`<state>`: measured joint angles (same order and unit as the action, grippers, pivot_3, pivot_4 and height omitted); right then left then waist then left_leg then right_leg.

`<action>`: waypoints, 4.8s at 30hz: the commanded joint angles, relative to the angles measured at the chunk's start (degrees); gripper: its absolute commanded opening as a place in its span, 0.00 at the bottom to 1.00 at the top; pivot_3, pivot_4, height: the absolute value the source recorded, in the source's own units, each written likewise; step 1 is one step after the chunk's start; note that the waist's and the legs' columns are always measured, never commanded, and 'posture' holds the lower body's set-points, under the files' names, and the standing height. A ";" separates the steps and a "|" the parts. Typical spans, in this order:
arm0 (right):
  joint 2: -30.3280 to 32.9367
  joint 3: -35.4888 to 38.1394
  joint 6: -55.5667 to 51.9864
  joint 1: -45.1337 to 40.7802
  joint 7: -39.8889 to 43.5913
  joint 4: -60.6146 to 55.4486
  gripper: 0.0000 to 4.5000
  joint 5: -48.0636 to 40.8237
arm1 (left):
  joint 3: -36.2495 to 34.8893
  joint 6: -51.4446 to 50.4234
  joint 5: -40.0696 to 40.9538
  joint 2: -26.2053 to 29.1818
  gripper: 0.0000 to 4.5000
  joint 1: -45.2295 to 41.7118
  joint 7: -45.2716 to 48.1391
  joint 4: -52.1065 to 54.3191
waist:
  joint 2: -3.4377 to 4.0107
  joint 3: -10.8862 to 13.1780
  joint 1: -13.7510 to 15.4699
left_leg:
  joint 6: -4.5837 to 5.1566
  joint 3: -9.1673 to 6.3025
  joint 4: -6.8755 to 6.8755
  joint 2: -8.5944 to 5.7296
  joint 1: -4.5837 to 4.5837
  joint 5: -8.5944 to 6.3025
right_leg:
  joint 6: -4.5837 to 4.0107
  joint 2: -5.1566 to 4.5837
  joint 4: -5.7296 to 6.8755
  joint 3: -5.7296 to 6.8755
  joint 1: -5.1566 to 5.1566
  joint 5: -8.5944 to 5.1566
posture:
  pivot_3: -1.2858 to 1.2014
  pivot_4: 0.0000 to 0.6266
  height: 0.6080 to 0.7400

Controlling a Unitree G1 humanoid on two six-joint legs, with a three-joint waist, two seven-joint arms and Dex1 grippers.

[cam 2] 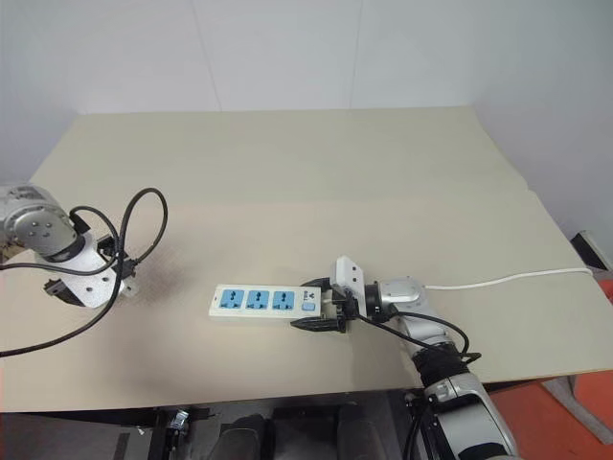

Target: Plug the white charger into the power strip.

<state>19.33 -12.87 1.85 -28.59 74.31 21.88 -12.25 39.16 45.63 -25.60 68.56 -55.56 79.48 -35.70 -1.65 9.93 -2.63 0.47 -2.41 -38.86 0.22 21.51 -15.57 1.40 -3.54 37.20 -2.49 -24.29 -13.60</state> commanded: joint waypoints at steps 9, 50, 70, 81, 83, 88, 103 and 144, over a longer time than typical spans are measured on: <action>0.29 0.02 -1.89 0.85 -0.67 -3.41 0.76 -0.93 | -6.10 -6.09 -6.72 -3.55 1.00 4.49 -5.34 3.75 | 0.00 0.00 -0.02 | 0.01 0.01 0.01 0.00 0.01 0.00 | -0.01 0.00 0.03 0.01 0.00 0.00 | 0.52 0.24 1.00; 0.81 0.44 -2.23 1.33 -1.96 -3.35 0.76 -0.77 | -16.94 -16.87 8.14 -12.33 0.23 2.85 4.31 3.88 | 0.00 -0.01 0.57 | 0.00 -0.03 -0.15 -0.01 -0.11 0.00 | -0.01 0.00 0.50 0.03 0.06 0.01 | 0.52 0.24 1.00; -2.76 -0.60 0.63 -1.54 -2.27 0.53 0.76 0.17 | -29.29 -58.68 49.57 -42.01 0.23 23.67 -7.32 40.54 | -0.01 -0.03 -1.09 | -0.04 -0.40 -0.25 -0.01 -0.33 0.02 | -0.05 0.00 0.66 -0.24 0.11 0.03 | 0.52 0.24 1.00; -2.99 -0.74 0.88 -0.63 -1.29 0.07 0.76 0.07 | -32.35 -60.36 53.89 -43.36 0.23 27.96 -8.66 38.65 | -0.01 -0.03 -1.22 | -0.08 -0.41 -0.24 -0.01 -0.39 0.04 | -0.09 0.03 0.77 -0.30 0.08 0.05 | 0.52 0.24 1.00; -2.74 -0.79 0.93 -0.58 -0.40 0.14 0.76 -0.13 | -32.50 -60.73 54.40 -42.46 0.23 27.88 -7.65 38.89 | -0.01 -0.03 -1.22 | -0.08 -0.41 -0.24 -0.01 -0.40 0.04 | -0.09 0.03 0.77 -0.30 0.08 0.05 | 0.52 0.24 1.00; -1.95 -0.76 2.65 -1.55 2.32 2.52 0.76 0.09 | -33.32 -61.31 55.09 -40.42 0.23 27.36 -5.79 38.92 | -0.01 -0.03 -1.17 | -0.08 -0.40 -0.23 -0.01 -0.38 0.04 | -0.09 0.03 0.72 -0.30 0.08 0.05 | 0.52 0.24 1.00; -2.64 -0.99 10.88 -5.23 3.61 14.49 0.76 3.15 | -33.23 -60.67 55.31 -37.20 0.23 29.14 -3.78 39.63 | -0.01 -0.03 -1.18 | -0.09 -0.41 -0.23 -0.01 -0.48 0.05 | -0.13 0.03 0.71 -0.30 0.19 0.08 | 0.52 0.24 1.00; -2.17 -0.61 9.14 -4.89 3.25 13.65 0.76 2.92 | -32.28 -57.51 52.65 -37.22 0.23 30.80 -2.94 35.10 | -0.01 -0.03 -1.10 | -0.10 -0.41 -0.19 -0.01 -0.51 0.06 | -0.14 0.03 0.65 -0.29 0.23 0.08 | 0.52 0.24 1.00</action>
<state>16.54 -13.26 12.08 -34.21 78.16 35.32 -10.30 7.33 -12.75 27.05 31.74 -24.82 76.90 -0.94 -1.65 9.89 -3.73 0.37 -2.82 -39.06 0.22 21.00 -15.52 1.27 -3.51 37.85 -2.78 -24.06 -13.52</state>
